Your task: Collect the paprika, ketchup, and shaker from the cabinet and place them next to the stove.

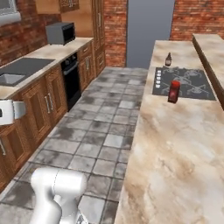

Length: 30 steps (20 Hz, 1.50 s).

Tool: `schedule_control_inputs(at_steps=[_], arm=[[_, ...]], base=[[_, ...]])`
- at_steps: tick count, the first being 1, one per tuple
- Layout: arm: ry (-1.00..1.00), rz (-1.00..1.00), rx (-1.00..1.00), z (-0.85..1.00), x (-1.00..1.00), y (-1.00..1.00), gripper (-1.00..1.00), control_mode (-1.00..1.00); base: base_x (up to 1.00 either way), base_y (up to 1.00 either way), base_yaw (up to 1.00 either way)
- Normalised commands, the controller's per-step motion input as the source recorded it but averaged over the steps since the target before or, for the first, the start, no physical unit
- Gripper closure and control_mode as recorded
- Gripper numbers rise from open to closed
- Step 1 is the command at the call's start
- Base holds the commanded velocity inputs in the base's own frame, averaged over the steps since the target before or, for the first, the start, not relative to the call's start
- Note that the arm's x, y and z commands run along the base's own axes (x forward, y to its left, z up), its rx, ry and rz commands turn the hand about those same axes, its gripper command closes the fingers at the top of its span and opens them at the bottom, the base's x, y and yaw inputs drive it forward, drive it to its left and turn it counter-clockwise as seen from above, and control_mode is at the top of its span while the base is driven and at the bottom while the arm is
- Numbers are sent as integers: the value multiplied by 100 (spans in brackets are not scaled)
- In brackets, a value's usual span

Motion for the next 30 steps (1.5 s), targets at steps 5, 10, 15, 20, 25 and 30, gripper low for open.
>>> schedule_control_inputs(at_steps=[5,10,15,20,25,30], arm=[[0,0,0,0,0,0,100,100],[0,0,0,0,0,0,100,100],[0,0,0,0,0,0,100,100],[0,0,0,0,0,0,100,100],[0,0,0,0,0,0,100,100],[0,0,0,0,0,0,100,100]], base=[[69,33,-42],[64,66,-37],[59,72,-34],[65,53,-34],[71,29,-35],[58,15,-39]])
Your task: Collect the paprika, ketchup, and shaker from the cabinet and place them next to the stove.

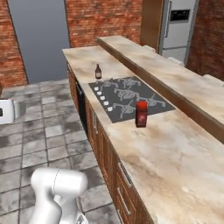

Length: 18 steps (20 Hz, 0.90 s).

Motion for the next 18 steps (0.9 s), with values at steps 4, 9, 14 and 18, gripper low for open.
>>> schedule_control_inputs(at_steps=[4,9,14,18], arm=[[0,0,0,0,0,0,100,100],[0,0,0,0,0,0,100,100],[0,0,0,0,0,0,100,100],[0,0,0,0,0,0,100,100]], base=[[30,0,-47],[17,-1,-54],[19,0,-55],[22,0,-54]])
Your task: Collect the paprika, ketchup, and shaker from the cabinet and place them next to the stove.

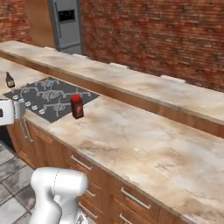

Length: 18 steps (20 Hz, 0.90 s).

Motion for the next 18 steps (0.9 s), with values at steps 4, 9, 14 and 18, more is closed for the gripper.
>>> schedule_control_inputs(at_steps=[4,9,14,18], arm=[[0,0,0,0,0,0,100,100],[0,0,0,0,0,0,100,100],[0,0,0,0,0,0,100,100],[0,0,0,0,0,0,100,100]], base=[[17,0,-53],[3,5,-52],[21,10,-49],[17,27,-43]])
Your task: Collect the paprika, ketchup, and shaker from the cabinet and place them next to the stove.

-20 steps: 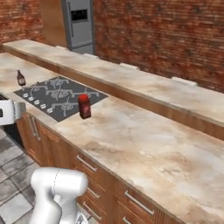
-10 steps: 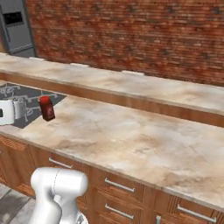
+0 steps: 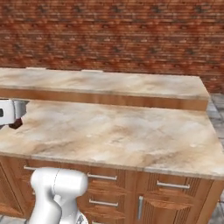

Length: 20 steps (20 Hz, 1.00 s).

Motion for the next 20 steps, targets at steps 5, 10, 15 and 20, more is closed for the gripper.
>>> schedule_control_inputs(at_steps=[5,10,15,20], arm=[[0,0,0,0,0,0,100,100],[0,0,0,0,0,0,100,100],[0,0,0,0,0,0,100,100],[0,0,0,0,0,0,100,100]], base=[[0,58,-32],[1,70,-20],[24,54,-7],[38,58,0]])
